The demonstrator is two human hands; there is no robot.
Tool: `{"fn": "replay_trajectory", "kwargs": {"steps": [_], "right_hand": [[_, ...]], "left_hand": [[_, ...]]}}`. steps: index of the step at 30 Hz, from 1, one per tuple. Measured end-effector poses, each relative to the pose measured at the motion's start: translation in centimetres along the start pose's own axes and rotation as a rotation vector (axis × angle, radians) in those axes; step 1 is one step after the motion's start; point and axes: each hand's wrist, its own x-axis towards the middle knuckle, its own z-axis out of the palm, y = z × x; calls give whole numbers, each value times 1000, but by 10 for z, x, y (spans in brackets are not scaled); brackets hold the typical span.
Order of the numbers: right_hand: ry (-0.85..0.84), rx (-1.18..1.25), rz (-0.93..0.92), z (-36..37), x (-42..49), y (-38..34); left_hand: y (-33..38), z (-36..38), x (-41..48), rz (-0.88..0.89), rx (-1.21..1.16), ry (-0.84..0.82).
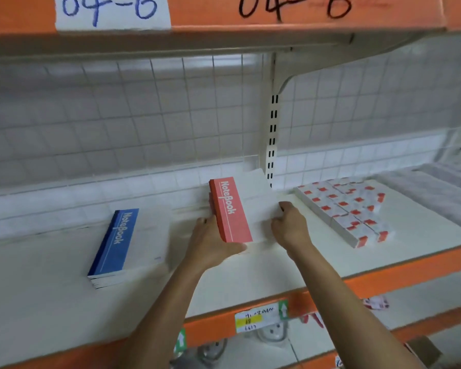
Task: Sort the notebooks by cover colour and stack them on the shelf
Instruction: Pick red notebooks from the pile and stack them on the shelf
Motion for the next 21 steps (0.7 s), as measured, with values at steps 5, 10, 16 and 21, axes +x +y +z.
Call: {"fn": "replay_trajectory", "kwargs": {"steps": [5,10,16,21], "right_hand": [[-93,-103,47,2,19,7],[-136,-28,44,0,29,24],[-211,172,-59,-2,27,31],[-404,172,-124,-6,31,44]], "left_hand": [[1,4,2,-41,-43,-32],[3,6,2,-69,-63,-44],[8,7,6,-65,-44,-30],[3,10,7,-83,-57,-19]]}}
